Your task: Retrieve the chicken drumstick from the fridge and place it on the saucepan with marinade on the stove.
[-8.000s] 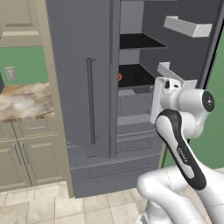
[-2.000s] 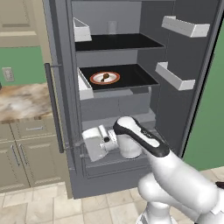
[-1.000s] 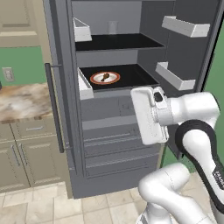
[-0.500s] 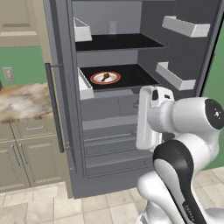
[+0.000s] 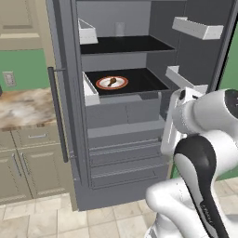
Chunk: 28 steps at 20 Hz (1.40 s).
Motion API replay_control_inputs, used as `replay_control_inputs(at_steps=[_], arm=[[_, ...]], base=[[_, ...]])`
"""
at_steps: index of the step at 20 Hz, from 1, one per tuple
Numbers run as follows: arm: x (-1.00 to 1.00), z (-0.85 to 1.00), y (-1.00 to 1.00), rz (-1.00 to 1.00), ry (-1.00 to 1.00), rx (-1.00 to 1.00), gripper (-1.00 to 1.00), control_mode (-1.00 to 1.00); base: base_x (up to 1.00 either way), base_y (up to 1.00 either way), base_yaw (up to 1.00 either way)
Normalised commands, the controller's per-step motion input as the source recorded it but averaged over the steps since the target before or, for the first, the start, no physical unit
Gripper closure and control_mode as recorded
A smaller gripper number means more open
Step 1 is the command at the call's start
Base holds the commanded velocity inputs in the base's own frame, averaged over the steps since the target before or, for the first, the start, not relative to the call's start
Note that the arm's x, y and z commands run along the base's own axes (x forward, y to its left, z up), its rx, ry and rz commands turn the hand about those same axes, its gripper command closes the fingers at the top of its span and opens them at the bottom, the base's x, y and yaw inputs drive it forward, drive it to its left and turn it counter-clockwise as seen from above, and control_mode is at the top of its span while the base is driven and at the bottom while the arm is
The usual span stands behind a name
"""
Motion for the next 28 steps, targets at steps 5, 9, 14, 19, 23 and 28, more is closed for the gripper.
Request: replay_control_inputs(at_steps=[5, 9, 14, 19, 23, 28], arm=[[0.0, -0.06, 0.0, -0.48, 0.03, 0.19, -1.0, -1.0], [-0.08, -0.04, 0.0, -0.54, -0.03, 0.28, -1.0, -1.0], [-0.04, -0.05, -0.03, -0.58, -0.06, 0.36, -1.0, -1.0], [0.0, 0.0, 0.0, -0.33, 0.14, 0.45, -1.0, -1.0], [0.0, 0.0, -0.1, -0.09, 0.29, 0.43, -1.0, -1.0], [-0.08, -0.06, -0.21, 0.03, 0.09, 0.26, -1.0, -1.0]], base=[[0.0, 0.0, 0.0], [0.0, 0.0, 0.0], [0.0, 0.0, 0.0], [0.0, 0.0, 0.0], [0.0, 0.0, 0.0], [0.0, 0.0, 0.0]])
